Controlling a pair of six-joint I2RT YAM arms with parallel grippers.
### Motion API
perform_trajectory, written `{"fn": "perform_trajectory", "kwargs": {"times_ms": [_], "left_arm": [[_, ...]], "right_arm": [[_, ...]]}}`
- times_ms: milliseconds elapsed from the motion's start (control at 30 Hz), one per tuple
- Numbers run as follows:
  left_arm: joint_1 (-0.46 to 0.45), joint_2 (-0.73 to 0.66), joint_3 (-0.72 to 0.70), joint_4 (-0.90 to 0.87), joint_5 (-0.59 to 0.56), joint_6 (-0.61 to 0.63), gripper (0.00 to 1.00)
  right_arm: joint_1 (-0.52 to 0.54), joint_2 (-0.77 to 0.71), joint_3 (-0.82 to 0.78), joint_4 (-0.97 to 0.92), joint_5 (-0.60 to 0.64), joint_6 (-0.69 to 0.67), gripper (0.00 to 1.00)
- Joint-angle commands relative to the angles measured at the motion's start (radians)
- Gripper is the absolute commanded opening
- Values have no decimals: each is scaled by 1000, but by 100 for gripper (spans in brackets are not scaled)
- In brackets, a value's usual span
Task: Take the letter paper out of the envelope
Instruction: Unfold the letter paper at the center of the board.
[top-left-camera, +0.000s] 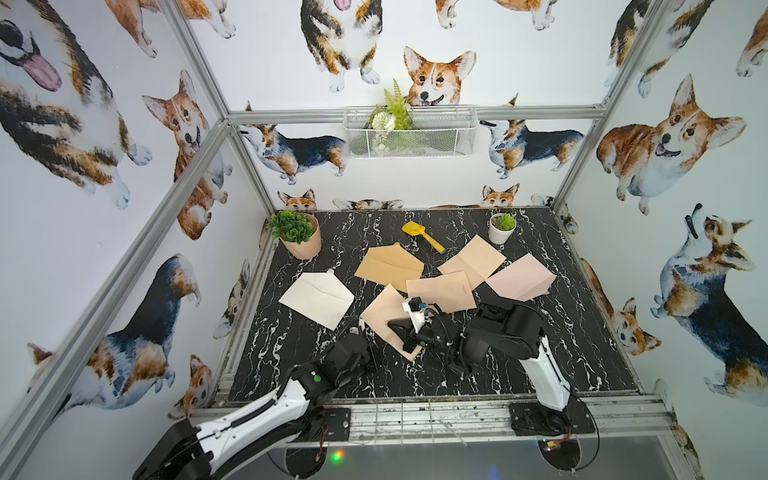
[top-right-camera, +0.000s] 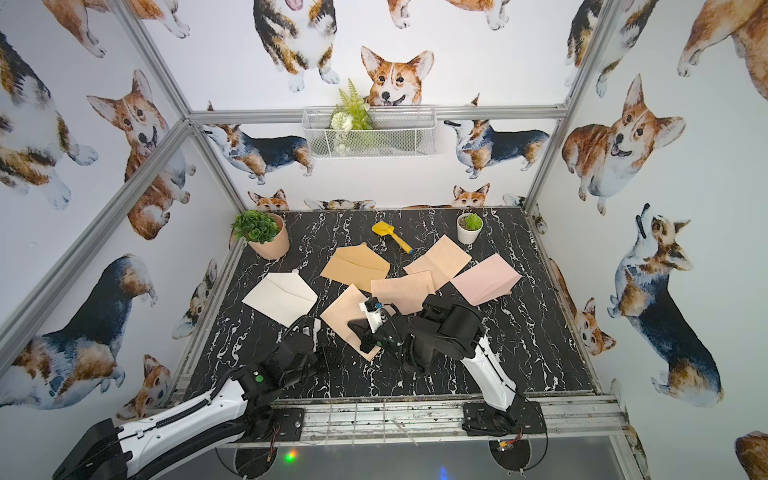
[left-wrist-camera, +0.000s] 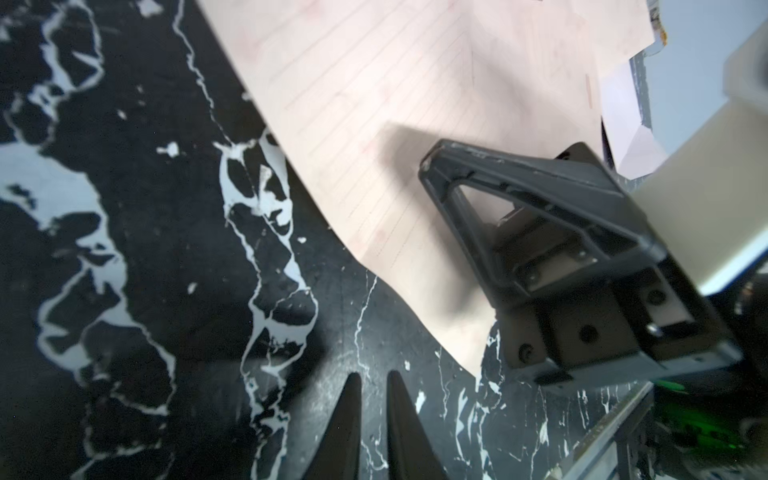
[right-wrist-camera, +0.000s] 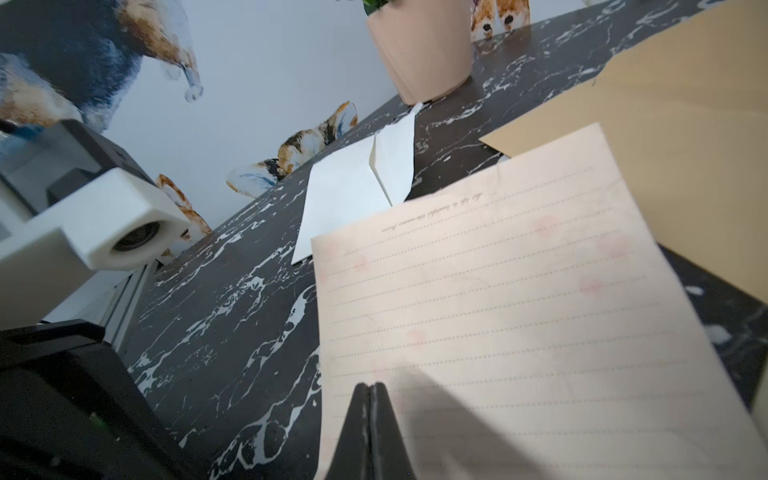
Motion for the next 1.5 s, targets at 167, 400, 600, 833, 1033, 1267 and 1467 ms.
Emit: {"fn": "perform_trajectory", "kwargs": {"times_ms": [167, 400, 600, 833, 1033, 1267, 1467], "left_arm": [[1, 178, 84, 16, 16, 34, 16], [1, 316, 139, 86, 18, 69, 13], [1, 259, 148, 49, -48, 81, 12], [1, 286, 129, 71, -57, 73, 12], [1, 354, 125, 113, -50, 70, 12], [0, 432, 121, 162, -34, 73, 12], [1, 480, 127, 196, -22, 71, 12]], "right_arm": [[28, 19, 45, -394, -24, 44, 0], [68, 13, 71, -453, 5, -4, 0], [99, 0, 80, -465, 6, -31, 0], [125, -24, 47, -403, 26, -48, 0], [131, -48, -13, -313, 83, -50, 0], [131, -57, -84, -193, 156, -48, 0], [131, -50, -77, -188, 138, -41, 0]]}}
